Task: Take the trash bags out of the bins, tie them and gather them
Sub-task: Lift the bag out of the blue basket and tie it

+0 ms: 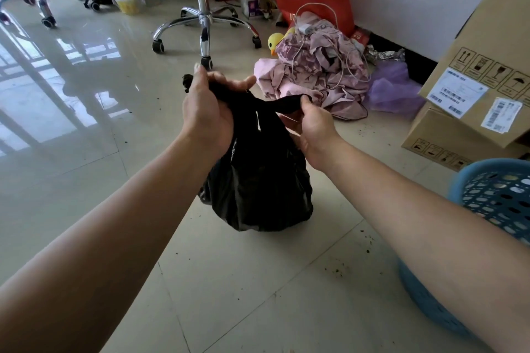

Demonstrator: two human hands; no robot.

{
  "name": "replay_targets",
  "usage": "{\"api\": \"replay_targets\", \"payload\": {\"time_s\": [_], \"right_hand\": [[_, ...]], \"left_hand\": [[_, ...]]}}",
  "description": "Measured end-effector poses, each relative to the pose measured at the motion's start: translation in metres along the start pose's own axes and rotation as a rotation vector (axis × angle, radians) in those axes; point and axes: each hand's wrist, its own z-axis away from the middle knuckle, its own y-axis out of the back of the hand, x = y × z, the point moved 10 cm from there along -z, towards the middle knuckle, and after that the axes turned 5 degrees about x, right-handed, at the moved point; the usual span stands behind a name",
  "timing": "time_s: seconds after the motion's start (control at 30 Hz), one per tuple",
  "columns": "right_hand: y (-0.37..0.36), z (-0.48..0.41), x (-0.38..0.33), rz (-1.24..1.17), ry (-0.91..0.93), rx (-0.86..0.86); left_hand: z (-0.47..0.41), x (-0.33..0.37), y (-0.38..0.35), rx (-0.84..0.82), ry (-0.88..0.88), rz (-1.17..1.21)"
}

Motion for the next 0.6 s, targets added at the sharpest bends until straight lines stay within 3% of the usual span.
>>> {"api": "replay_targets", "payload": {"time_s": [0.17, 0.27, 0.47, 0.6], "right_hand": [[0.067, -0.024, 0.007, 0.343, 0.034, 0.31], [0.129, -0.032, 0.015, 0.492, -0.005, 0.506], [0.164, -0.038, 0.015, 0.545, -0.028, 0.606], [0.164, -0.038, 0.003, 0.544, 0.111, 0.638]], "left_hand": [[0.01, -0.018, 0.041, 0.27, -0.023, -0.103], [0.003, -0.03, 0.092, 0.329, 0.016, -0.261], [-0.004, -0.039, 0.144, 0.367, 0.037, -0.532], [-0.004, -0.05, 0.131, 0.34, 0.033, -0.602]]}}
